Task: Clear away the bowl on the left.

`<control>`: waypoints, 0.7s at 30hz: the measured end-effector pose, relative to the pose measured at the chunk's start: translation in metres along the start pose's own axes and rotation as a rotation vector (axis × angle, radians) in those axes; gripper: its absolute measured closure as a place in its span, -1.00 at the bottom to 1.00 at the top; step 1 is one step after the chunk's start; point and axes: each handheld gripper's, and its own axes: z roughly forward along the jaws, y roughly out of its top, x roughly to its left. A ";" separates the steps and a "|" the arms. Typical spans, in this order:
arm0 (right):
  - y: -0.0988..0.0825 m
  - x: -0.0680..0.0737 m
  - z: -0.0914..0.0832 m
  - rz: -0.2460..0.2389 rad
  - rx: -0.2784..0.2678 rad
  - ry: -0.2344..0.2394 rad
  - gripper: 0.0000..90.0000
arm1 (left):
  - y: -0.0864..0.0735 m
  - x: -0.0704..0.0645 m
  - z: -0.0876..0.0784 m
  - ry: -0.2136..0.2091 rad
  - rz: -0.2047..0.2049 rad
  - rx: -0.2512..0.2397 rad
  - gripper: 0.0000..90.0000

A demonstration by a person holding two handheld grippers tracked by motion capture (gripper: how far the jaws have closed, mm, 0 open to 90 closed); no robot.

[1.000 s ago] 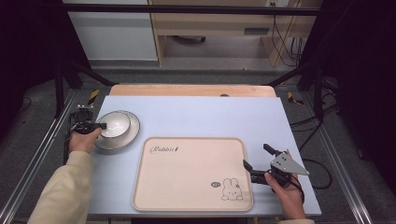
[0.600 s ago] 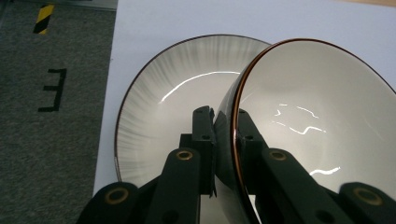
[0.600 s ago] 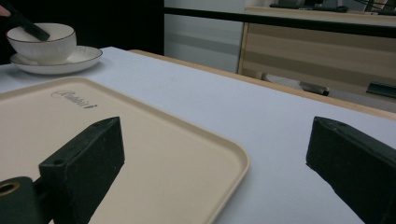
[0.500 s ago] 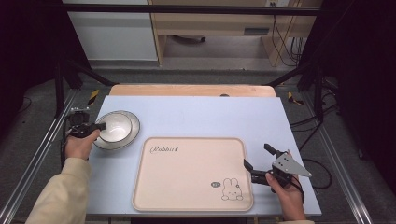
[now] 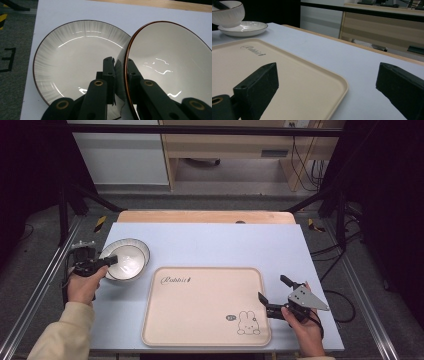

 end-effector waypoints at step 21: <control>0.000 -0.001 -0.001 0.008 -0.003 -0.008 -0.90 | -0.006 -0.059 0.015 -0.128 0.088 0.024 0.82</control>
